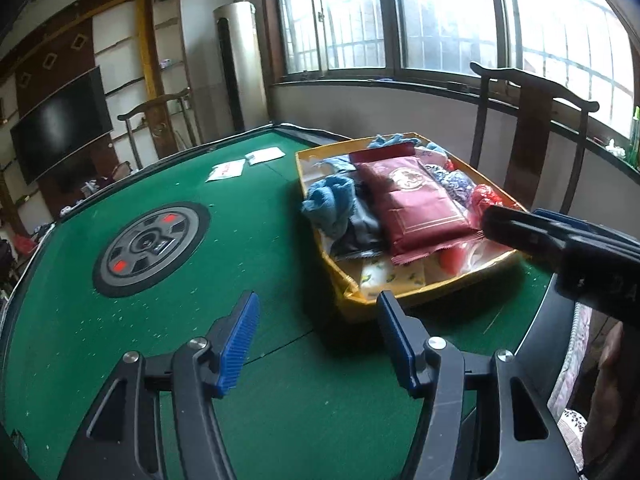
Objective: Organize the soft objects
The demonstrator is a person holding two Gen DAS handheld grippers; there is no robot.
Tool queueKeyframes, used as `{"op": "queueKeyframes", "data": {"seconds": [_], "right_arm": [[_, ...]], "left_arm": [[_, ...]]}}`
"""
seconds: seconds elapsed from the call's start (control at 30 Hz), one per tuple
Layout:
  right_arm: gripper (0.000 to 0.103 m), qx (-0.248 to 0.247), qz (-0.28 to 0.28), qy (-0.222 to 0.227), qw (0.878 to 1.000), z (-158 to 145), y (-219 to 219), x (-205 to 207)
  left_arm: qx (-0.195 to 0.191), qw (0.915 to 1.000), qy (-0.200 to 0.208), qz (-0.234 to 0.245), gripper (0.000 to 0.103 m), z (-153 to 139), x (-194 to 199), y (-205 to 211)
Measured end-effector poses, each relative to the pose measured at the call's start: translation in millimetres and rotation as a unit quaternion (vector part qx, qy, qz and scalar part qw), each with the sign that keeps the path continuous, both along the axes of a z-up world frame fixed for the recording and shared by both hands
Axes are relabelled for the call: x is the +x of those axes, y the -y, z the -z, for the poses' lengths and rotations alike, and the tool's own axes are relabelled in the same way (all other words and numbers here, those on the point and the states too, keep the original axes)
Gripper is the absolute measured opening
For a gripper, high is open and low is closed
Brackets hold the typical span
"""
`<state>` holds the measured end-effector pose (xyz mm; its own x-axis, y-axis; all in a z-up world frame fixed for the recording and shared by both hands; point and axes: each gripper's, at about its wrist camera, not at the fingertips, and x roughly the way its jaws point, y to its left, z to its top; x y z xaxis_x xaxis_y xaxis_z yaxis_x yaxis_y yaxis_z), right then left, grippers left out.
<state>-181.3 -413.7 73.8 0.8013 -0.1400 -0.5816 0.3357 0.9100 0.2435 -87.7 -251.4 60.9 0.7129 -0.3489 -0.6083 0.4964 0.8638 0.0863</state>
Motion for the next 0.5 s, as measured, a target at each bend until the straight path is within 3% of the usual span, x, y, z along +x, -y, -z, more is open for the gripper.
{"op": "queueKeyframes", "data": {"seconds": [0.5], "right_arm": [[0.072,-0.007,-0.014,0.004,1.0,5,-27,-21]], "left_arm": [[-0.005,0.9979,0.041,-0.051,0.062,-4,-24,-30]]}}
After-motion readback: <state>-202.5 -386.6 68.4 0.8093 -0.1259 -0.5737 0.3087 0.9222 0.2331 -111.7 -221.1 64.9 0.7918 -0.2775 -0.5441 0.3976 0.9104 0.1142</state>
